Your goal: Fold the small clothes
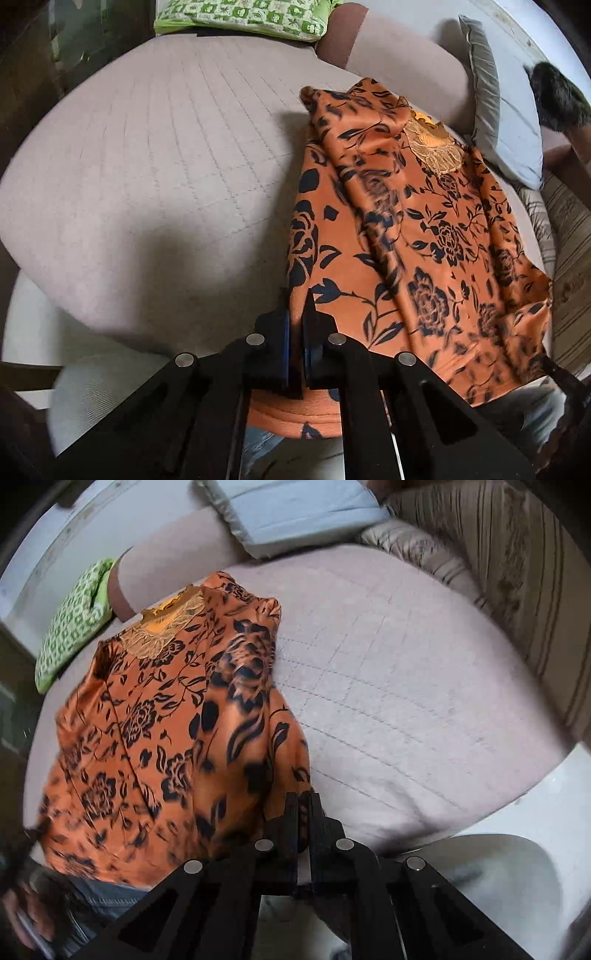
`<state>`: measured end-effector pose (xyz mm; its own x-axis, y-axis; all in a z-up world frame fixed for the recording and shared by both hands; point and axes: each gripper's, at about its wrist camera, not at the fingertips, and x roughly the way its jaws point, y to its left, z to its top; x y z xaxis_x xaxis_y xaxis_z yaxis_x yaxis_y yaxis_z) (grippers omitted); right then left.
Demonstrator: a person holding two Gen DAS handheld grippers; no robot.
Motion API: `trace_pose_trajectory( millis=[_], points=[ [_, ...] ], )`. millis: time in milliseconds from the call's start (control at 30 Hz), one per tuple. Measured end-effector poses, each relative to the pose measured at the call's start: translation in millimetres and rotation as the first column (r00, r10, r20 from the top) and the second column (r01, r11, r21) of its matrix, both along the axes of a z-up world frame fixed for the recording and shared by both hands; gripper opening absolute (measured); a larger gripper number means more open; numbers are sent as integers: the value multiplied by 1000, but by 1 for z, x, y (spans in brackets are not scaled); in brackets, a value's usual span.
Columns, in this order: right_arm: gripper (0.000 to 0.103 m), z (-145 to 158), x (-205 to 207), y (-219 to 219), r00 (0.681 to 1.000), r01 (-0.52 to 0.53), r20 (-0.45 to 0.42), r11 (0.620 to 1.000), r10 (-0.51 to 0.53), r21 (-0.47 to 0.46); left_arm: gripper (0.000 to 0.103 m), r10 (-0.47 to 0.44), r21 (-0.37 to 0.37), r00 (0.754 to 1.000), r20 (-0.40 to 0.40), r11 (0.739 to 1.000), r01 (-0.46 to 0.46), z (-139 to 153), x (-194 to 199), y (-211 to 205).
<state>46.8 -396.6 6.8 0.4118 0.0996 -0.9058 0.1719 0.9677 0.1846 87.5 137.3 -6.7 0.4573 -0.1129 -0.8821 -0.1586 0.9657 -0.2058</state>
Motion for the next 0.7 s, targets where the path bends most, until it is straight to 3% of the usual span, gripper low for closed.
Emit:
trace_pose_trajectory(
  millis=[100,167,233,333,400,433,467,533,567,600,633,700],
  points=[
    [4,-12,-2,1,998,-15,-66,999,12,-38,5,-63,126,994,-85,989,73,-19,6,-13],
    [4,-28,9,-1,993,8,-120,1000,-11,-27,5,-59,120,982,-178,989,82,-40,15,-15],
    [5,-30,15,-7,990,60,-132,997,-53,45,6,-52,69,988,-143,996,62,-32,13,-9],
    [5,3,0,-26,985,165,23,979,-169,117,8,-25,-40,1000,-6,999,24,-3,-2,8],
    [9,34,-19,-28,961,175,185,971,-204,161,22,1,-82,1000,26,997,1,11,-7,16],
    [9,51,-28,-24,944,140,274,974,-186,177,36,27,-102,999,34,994,-23,19,-8,23],
    [15,65,-35,-17,926,97,345,980,-152,173,47,43,-118,998,44,992,-37,24,-9,24],
    [50,88,-42,4,896,28,437,993,-75,112,54,88,-168,993,83,983,-73,36,-4,28],
    [78,94,-40,17,882,-18,470,996,-28,92,58,100,-190,990,97,979,-80,41,-2,30],
    [87,96,-38,29,872,-72,489,994,21,86,61,105,-216,989,102,973,-81,42,9,29],
    [87,96,-30,45,866,-158,491,983,95,89,65,101,-229,991,88,970,-78,40,19,27],
    [85,77,5,87,888,-337,375,932,267,136,65,68,-279,996,56,959,-50,32,40,19]
  ],
)
